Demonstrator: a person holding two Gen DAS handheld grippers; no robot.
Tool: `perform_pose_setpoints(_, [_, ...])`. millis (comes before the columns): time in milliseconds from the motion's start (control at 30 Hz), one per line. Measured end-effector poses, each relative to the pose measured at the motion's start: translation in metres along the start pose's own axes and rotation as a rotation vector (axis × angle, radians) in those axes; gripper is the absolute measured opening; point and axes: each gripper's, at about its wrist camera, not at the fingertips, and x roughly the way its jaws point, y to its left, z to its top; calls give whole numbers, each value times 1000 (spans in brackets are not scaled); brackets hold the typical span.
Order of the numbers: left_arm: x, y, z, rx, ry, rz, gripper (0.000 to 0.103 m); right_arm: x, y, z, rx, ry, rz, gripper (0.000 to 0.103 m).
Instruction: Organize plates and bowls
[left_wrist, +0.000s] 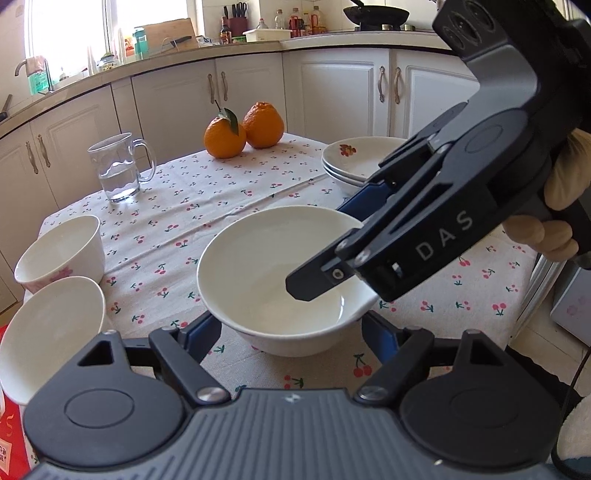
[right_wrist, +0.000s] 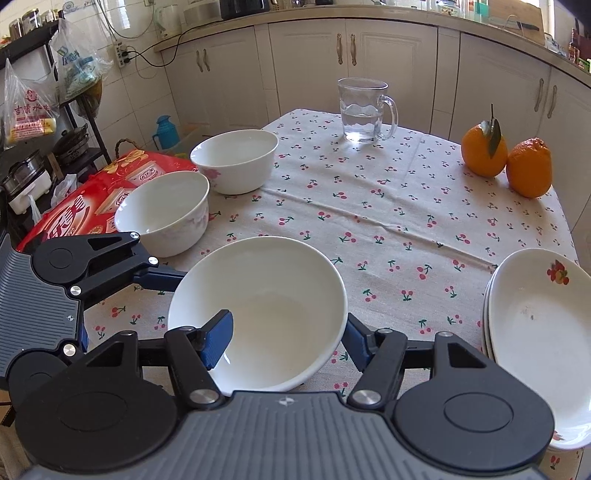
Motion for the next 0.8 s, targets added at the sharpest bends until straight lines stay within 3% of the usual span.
perform_pose_setpoints(333, [1, -1, 1, 11, -2, 8, 83, 2, -6, -4, 12, -5, 16, 75])
perform_pose_setpoints(500, [-4, -4, 2, 17, -10, 16, 85, -3, -3, -5, 13, -37, 15, 103])
perform_pose_setpoints(800, [-28, -9, -6, -10, -22, 38, 86, -16, 4, -5, 6, -58, 5, 103])
